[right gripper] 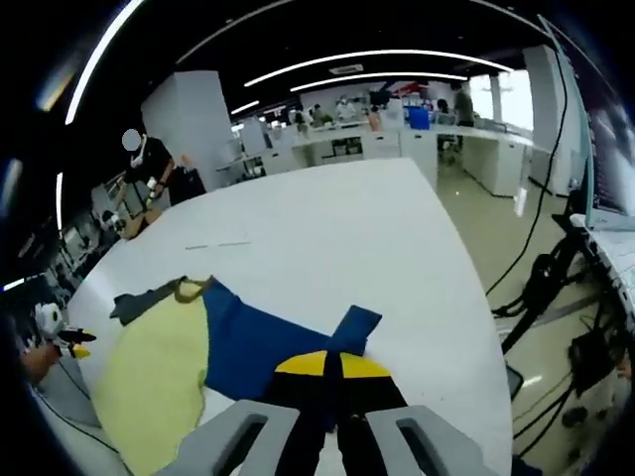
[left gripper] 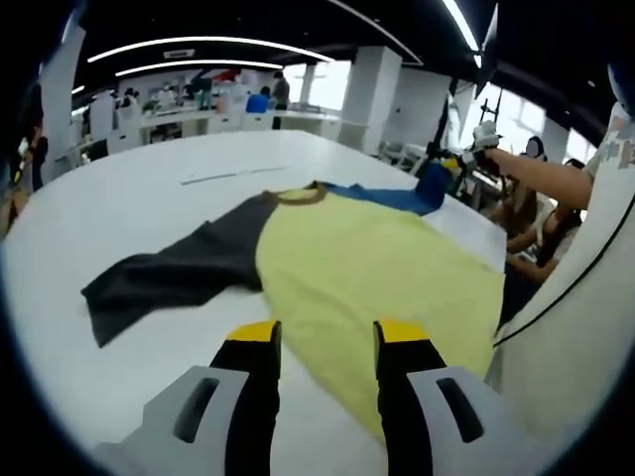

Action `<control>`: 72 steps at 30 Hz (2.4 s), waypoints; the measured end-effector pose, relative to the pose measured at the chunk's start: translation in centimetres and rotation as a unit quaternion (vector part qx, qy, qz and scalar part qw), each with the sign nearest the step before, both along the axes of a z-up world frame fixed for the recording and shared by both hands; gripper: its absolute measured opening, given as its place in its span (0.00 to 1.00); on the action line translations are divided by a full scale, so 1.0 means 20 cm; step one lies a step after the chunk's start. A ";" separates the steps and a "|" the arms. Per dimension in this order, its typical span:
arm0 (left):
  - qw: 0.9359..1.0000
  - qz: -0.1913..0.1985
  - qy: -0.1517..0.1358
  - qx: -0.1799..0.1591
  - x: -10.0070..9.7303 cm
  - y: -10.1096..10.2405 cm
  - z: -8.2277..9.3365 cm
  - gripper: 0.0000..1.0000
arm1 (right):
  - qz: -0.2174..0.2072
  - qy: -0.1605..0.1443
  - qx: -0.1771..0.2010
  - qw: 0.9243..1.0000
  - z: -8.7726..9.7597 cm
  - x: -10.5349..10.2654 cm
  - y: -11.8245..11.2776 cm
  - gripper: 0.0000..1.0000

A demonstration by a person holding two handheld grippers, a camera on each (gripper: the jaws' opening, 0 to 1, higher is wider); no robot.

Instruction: Fold the garment on the visible template until the final outline fits inside the template.

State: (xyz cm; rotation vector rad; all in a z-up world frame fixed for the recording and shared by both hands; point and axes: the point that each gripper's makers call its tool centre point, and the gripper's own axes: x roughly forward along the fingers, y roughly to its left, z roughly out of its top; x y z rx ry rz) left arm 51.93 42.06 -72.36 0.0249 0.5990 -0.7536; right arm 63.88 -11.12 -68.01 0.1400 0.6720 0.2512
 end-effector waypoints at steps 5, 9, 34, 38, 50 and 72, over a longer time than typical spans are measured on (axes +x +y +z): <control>1.000 0.000 0.000 -0.001 0.00 0.02 -0.01 0.34 | 0.021 0.004 0.007 1.000 0.02 0.01 0.11 0.00; 1.000 0.000 0.001 -0.002 -0.01 0.03 -0.01 0.34 | 0.041 0.013 0.011 0.999 0.02 -0.02 0.19 0.00; 1.000 0.008 0.005 -0.006 -0.03 0.12 -0.05 0.34 | 0.139 0.037 0.042 0.989 0.06 -0.05 0.76 0.00; 1.000 0.008 0.005 -0.006 -0.02 0.12 -0.06 0.34 | 0.151 0.035 0.050 0.987 0.08 -0.03 0.83 0.00; 1.000 0.010 0.003 -0.006 -0.03 0.14 -0.07 0.34 | 0.186 0.041 0.063 0.980 0.06 0.02 1.02 0.00; 1.000 0.010 0.000 0.000 -0.05 0.17 -0.07 0.35 | 0.255 0.059 0.080 0.962 0.03 0.07 1.39 0.00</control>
